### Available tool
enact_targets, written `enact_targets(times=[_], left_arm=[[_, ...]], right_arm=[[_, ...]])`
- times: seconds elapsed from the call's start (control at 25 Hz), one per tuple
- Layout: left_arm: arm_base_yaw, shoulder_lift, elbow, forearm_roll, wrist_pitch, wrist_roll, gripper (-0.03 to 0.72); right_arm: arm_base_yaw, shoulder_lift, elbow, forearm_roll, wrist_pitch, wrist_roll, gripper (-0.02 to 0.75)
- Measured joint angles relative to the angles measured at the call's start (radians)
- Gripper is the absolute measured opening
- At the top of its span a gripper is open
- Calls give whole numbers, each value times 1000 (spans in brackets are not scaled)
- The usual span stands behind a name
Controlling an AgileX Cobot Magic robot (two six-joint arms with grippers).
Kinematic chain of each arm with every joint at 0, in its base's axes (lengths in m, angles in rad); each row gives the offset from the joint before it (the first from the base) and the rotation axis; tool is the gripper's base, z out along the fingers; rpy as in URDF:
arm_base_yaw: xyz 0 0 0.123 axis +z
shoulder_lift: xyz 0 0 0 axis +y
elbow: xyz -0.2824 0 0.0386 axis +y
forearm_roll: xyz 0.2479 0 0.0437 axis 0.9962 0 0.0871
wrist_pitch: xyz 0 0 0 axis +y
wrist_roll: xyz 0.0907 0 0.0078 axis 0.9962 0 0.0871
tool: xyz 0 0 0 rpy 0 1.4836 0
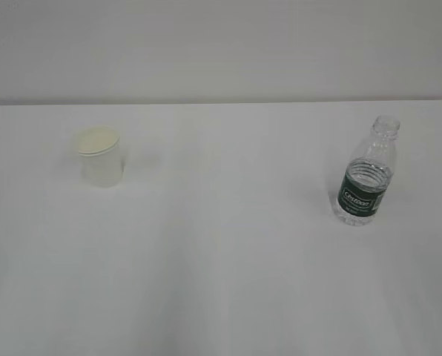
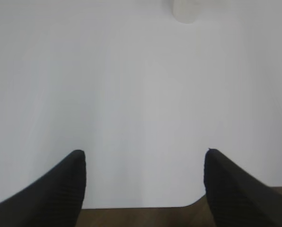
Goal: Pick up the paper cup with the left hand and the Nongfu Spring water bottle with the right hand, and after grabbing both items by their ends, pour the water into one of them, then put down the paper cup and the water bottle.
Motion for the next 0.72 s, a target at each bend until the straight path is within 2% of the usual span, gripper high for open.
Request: enact_targets(times=[0.44,0.72], left_arm=[[-3,145,-50,-46,-157,0,557],[-3,222,-50,-50,-283,0,557]], right_arm=[[0,88,0,72,-109,-63,553],[0,183,2,184,-222,-152,553]])
